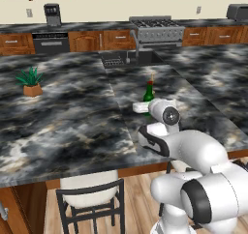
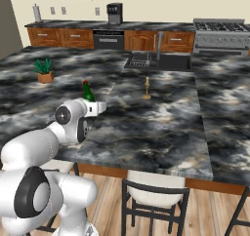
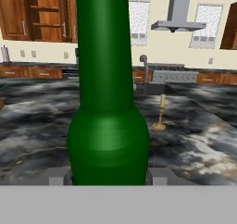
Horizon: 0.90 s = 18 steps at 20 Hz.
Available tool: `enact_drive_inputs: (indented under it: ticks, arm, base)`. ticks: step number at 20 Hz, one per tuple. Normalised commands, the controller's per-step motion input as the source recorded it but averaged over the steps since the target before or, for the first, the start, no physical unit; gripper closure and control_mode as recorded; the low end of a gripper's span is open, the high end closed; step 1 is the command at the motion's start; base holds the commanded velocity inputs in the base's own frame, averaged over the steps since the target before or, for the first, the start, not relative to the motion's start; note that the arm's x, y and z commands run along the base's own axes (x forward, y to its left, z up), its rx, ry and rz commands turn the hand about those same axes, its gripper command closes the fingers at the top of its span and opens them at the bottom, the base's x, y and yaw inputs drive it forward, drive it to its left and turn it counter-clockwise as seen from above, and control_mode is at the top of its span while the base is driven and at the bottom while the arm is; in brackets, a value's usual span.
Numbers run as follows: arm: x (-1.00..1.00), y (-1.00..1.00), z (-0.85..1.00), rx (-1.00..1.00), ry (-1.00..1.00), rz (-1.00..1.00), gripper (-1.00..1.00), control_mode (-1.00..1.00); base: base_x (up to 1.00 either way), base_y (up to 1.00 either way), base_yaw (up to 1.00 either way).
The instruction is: Open the cabinet directly in front. Then move the beer and the mug to the dining counter with the candle on it.
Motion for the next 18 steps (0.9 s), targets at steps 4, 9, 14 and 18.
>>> enact_drive_inputs:
  ticks: [4,9,14,18]
  arm:
    - [0.13,0.00,-0.04,0.00,0.00,0.00,1.00,-1.00]
    - [0.45,-0.01,-0.10,0.00,0.00,0.00,1.00,-1.00]
    - [0.44,-0.04,-0.14,0.00,0.00,0.00,1.00,-1.00]
    - [0.08,-0.02,-0.29,0.00,-0.02,0.00,1.00,-1.00]
  base:
    - [0.00,0.00,0.00]
    - [0.00,0.00,0.00]
    - [0.00,0.00,0.00]
    - [0.00,0.00,0.00]
